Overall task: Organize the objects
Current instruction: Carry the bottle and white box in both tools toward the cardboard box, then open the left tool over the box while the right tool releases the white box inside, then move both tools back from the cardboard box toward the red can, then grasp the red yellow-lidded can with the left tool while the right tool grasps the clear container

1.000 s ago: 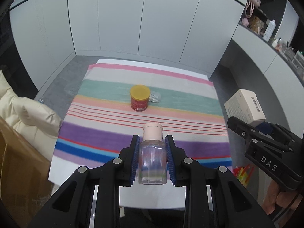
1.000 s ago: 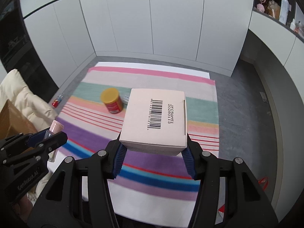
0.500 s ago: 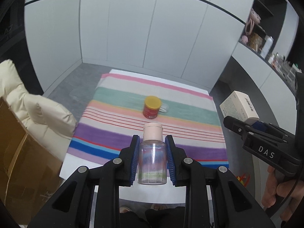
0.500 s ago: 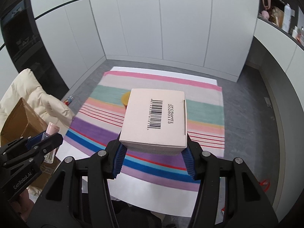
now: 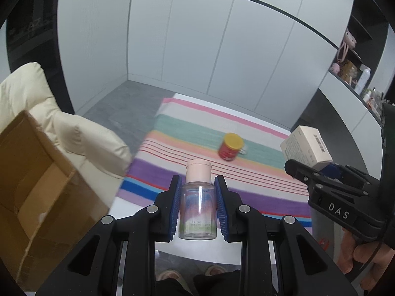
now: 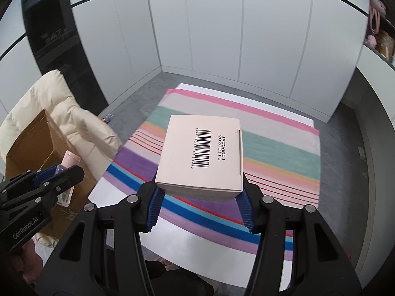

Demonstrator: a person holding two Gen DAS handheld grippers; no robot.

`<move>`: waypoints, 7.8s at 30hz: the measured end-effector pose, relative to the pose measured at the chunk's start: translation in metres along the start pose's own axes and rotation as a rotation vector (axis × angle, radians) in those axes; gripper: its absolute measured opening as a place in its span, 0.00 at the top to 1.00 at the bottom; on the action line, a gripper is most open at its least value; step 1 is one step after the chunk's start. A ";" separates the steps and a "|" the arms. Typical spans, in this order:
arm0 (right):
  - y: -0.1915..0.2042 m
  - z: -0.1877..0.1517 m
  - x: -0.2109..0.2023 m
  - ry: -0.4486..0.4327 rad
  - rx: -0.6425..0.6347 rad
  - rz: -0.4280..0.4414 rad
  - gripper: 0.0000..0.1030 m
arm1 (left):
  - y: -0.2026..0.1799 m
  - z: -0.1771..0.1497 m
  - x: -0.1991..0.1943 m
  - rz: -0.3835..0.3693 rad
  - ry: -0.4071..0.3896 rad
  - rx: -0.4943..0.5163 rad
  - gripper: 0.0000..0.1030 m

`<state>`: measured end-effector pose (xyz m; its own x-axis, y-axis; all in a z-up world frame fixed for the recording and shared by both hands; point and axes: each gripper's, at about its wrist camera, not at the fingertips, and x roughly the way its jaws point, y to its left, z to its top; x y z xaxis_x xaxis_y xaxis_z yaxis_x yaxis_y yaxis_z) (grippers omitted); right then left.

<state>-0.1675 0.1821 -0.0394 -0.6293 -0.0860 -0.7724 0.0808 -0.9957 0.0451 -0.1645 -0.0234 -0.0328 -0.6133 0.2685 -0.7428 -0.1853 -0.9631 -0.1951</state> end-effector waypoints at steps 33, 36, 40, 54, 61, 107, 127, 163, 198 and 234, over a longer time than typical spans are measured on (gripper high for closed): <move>0.164 0.012 0.022 0.012 -0.223 0.176 0.47 | 0.137 -0.027 -0.063 0.217 -0.038 -0.149 0.73; 0.179 0.011 0.022 0.014 -0.245 0.192 0.47 | 0.151 -0.031 -0.069 0.238 -0.043 -0.171 0.73; 0.197 0.009 0.021 0.011 -0.277 0.213 0.47 | 0.164 -0.037 -0.078 0.264 -0.052 -0.192 0.73; 0.259 0.001 0.018 0.008 -0.377 0.276 0.47 | 0.205 -0.056 -0.100 0.351 -0.049 -0.233 0.73; 0.284 -0.003 0.017 0.007 -0.409 0.304 0.47 | 0.220 -0.065 -0.111 0.382 -0.058 -0.249 0.72; 0.406 -0.038 0.002 -0.005 -0.571 0.384 0.09 | 0.311 -0.120 -0.187 0.601 -0.122 -0.482 0.00; 0.325 -0.007 0.016 -0.015 -0.425 0.294 0.00 | 0.262 -0.075 -0.149 0.510 -0.131 -0.363 0.00; 0.132 0.014 0.024 -0.015 -0.184 0.100 0.00 | 0.115 -0.009 -0.052 0.309 -0.080 -0.101 0.00; -0.034 -0.010 -0.001 -0.006 0.032 -0.056 0.00 | -0.033 0.010 0.020 0.154 -0.024 0.100 0.00; -0.155 -0.036 0.195 0.188 0.171 -0.107 0.10 | -0.111 0.000 0.274 0.074 0.173 0.289 0.15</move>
<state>-0.2751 0.3210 -0.2199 -0.4716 0.0120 -0.8817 -0.1199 -0.9915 0.0507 -0.3125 0.1569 -0.2147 -0.4989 0.1671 -0.8504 -0.3701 -0.9283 0.0347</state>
